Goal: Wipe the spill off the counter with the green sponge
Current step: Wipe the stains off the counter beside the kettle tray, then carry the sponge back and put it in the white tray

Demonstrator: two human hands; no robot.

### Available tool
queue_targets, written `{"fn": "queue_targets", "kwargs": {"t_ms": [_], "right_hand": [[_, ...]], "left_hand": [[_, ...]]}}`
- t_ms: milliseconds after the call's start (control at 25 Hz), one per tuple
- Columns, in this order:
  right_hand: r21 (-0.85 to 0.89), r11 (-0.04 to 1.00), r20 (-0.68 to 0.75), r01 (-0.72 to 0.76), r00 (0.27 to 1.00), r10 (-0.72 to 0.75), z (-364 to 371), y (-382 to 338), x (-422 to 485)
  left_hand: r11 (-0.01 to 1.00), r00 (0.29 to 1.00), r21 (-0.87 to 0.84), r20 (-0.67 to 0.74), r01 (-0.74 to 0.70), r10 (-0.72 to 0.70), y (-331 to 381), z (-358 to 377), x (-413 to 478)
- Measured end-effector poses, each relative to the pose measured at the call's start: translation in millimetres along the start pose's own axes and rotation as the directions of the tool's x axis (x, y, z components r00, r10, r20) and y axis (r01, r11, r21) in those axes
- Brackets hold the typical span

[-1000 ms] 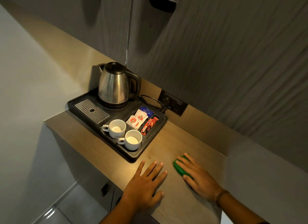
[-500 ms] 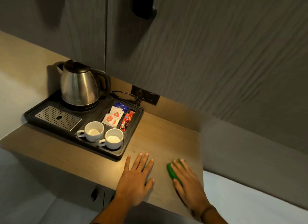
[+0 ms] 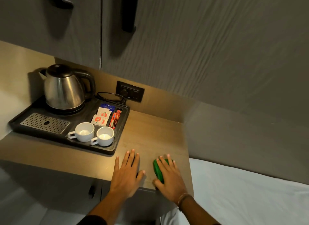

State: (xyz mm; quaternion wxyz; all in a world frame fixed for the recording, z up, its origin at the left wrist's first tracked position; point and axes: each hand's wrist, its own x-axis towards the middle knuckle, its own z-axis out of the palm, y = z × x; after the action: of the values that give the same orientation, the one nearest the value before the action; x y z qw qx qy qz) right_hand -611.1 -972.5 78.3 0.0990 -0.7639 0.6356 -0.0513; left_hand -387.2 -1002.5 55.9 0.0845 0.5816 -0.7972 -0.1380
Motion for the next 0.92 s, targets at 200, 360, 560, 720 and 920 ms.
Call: {"fn": "queue_targets", "kwargs": {"t_ms": [200,360,560,720,920], "right_hand": [[0.005,1.000,-0.006,0.023,1.000,-0.023,-1,-1,-7],[-0.065,0.991,-0.079,0.118,0.989,-0.123,13,-34,-43],[-0.171,0.885,-0.043,0.433,0.894,-0.446,52,-118,-112],[-0.074,0.732,0.068,0.677,0.736,-0.674,99,-228,-197],[0.125,0.486,0.096,0.865,0.477,-0.874,149,-360,-329]], "left_hand": [[0.993,0.993,0.024,-0.048,0.113,-0.112,-23,-8,-86],[0.966,0.960,0.019,-0.114,0.259,-0.256,-31,-16,-199],[0.851,0.838,0.012,-0.182,0.525,-0.515,-29,14,-368],[0.666,0.648,-0.004,-0.225,0.746,-0.727,-8,35,-529],[0.372,0.349,-0.064,-0.225,0.926,-0.910,12,36,-703]]}}
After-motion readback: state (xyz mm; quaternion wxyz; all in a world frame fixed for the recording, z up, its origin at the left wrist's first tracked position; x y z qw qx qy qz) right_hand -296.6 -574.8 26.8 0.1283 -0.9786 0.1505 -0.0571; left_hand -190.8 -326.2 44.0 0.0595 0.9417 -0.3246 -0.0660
